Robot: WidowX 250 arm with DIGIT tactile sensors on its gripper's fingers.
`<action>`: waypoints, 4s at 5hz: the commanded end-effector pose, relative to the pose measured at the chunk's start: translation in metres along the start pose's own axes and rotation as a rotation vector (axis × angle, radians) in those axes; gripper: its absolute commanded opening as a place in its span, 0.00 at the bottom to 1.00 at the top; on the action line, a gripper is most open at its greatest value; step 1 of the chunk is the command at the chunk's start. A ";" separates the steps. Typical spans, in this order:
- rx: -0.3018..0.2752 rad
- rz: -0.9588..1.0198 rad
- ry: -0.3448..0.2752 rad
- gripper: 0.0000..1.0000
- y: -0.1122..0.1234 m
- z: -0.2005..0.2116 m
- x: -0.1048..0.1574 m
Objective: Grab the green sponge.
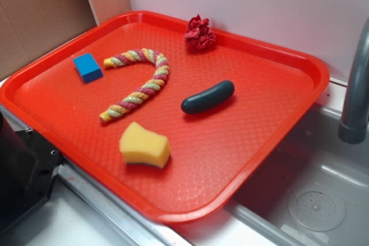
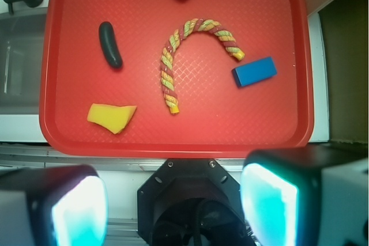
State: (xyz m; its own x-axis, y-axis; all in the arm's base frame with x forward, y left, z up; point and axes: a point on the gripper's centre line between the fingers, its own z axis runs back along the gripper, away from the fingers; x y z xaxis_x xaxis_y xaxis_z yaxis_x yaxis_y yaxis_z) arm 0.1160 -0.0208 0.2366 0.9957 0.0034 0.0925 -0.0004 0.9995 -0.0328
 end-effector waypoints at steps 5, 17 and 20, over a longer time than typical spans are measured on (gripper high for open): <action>-0.135 -0.632 -0.034 1.00 -0.067 -0.077 0.043; -0.083 -0.706 0.158 0.00 -0.084 -0.205 0.026; -0.005 -0.041 0.141 0.00 -0.042 -0.110 0.050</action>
State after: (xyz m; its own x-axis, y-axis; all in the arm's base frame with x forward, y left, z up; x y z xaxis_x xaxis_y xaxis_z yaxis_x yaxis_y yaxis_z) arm 0.1755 -0.0580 0.1224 0.9939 -0.0468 -0.0997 0.0438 0.9985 -0.0319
